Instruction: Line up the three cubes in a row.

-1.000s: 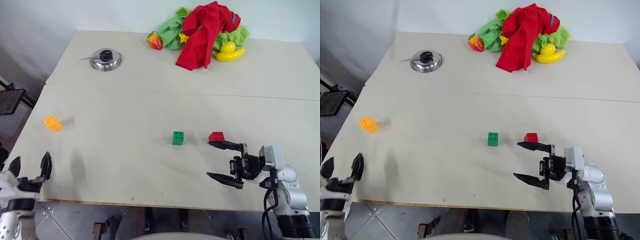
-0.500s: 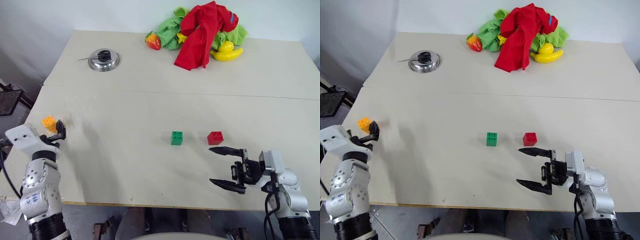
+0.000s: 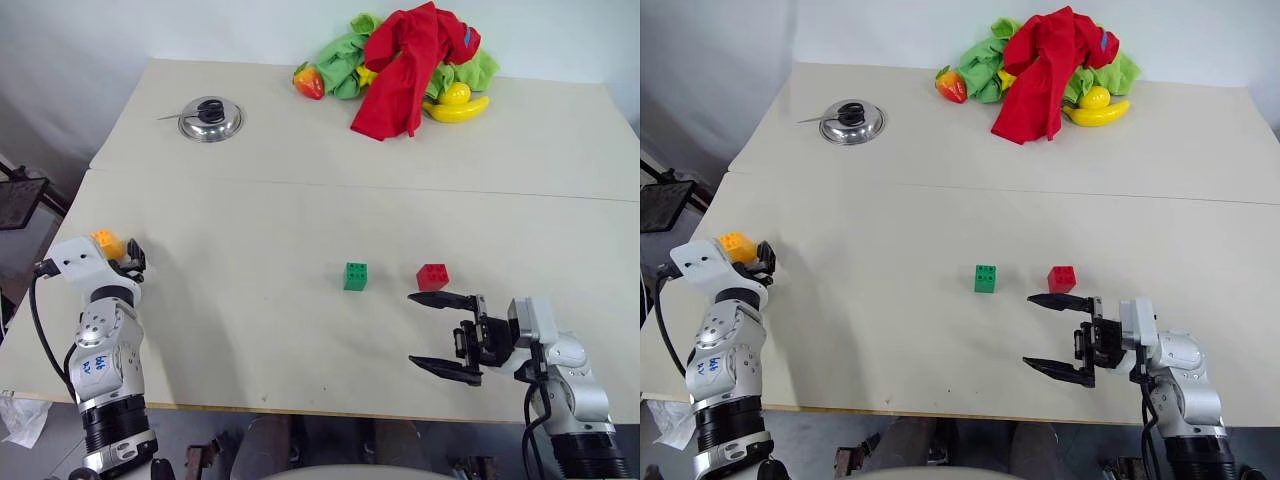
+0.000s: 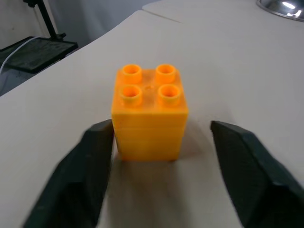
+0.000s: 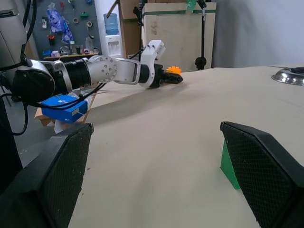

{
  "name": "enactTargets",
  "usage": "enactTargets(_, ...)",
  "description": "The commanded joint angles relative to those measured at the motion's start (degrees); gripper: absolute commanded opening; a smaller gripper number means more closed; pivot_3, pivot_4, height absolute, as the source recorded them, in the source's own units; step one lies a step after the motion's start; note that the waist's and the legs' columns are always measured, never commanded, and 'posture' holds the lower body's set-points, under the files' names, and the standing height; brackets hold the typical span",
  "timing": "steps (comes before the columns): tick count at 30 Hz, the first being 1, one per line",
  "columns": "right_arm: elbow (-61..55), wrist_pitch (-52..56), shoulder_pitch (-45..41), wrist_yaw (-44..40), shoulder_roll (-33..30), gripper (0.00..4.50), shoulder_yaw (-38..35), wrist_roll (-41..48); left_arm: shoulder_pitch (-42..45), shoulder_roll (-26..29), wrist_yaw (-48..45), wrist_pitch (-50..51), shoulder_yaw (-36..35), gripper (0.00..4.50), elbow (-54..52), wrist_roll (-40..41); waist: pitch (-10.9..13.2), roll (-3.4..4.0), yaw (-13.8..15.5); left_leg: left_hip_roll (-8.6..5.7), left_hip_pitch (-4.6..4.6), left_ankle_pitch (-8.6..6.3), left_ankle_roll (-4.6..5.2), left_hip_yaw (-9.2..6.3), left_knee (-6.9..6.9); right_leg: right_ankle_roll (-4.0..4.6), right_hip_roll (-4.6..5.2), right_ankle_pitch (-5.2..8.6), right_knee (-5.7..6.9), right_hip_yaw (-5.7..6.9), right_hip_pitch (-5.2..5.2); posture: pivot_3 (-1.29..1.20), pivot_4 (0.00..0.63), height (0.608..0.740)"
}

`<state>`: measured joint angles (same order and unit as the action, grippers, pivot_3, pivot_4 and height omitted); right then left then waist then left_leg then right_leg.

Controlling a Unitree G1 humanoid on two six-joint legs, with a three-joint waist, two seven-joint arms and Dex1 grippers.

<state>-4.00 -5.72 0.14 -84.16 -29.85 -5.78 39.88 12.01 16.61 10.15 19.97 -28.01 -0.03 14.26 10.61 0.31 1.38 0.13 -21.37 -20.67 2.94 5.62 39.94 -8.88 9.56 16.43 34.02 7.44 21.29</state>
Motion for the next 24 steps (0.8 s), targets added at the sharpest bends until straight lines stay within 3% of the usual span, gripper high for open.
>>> enactTargets(1,-2.1,0.0,-0.7,1.4,0.5,4.5,-0.4,0.1,-0.1,1.6,-0.6,-2.2,0.0,2.15,-0.9,-1.6,0.0,0.0,0.0,0.0,0.0,0.0,0.0,0.0,0.0,0.0,0.0,0.0,0.0,0.01,0.0,0.0,0.15,0.74)
enactTargets(3,-2.4,-0.2,-0.5,2.0,0.5,4.5,-0.6,-0.2,0.2,2.7,-3.5,-4.9,-0.2,1.53,0.3,-1.1,0.0,0.0,0.0,0.01,0.0,0.0,0.0,0.0,0.0,0.0,0.0,0.0,0.0,0.01,0.0,0.0,0.15,0.74)
enactTargets(5,-2.9,-0.5,0.1,2.9,0.4,4.5,-1.1,-0.5,0.8,3.4,-9.7,-8.6,-0.4,1.48,1.5,1.9,0.0,0.0,0.0,0.02,0.0,0.01,-0.01,-0.01,0.0,0.0,0.0,0.0,0.0,0.03,0.01,0.0,0.15,0.74)
enactTargets(7,-4.9,1.0,2.7,4.7,-1.6,4.5,-4.4,1.0,-1.6,8.7,-34.3,-16.2,4.3,1.48,0.6,7.9,0.0,0.0,0.1,0.01,-0.01,0.01,-0.01,0.0,0.0,0.0,0.0,0.0,0.0,0.03,0.01,0.0,0.15,0.74)
enactTargets(10,-5.9,1.3,6.4,4.9,-4.0,4.5,-8.4,1.6,-2.2,15.0,-55.1,-20.6,8.7,1.48,3.5,11.6,0.0,0.02,0.0,-0.05,-0.12,-0.02,-0.06,0.03,0.0,0.03,0.04,0.02,0.01,0.05,0.15,0.0,0.15,0.74)
enactTargets(12,-5.1,1.1,10.3,3.8,-6.2,4.5,-12.5,1.9,1.8,19.2,-68.0,-21.1,13.1,1.48,8.2,12.5,0.0,0.02,0.1,-0.06,-0.13,-0.03,-0.06,0.09,0.0,0.03,0.03,0.02,-0.09,0.08,0.12,0.0,0.15,0.74)
enactTargets(17,-2.7,-1.3,15.6,3.7,-6.9,4.5,-19.7,2.3,16.6,21.2,-86.7,-29.0,25.3,1.48,24.6,5.2,0.0,0.03,0.1,-0.22,-0.1,0.02,-0.01,0.2,0.0,0.01,-0.12,0.01,-0.06,0.11,0.09,0.0,0.15,0.74)
enactTargets(24,-6.4,-2.1,20.0,9.2,-3.2,4.5,-23.2,2.1,29.5,16.4,-94.2,-40.1,30.4,1.48,45.8,-0.6,0.0,0.05,-1.4,-0.12,-0.01,0.04,-0.03,0.46,-0.18,-0.02,-0.22,0.0,-0.06,0.0,0.23,0.0,0.15,0.74)
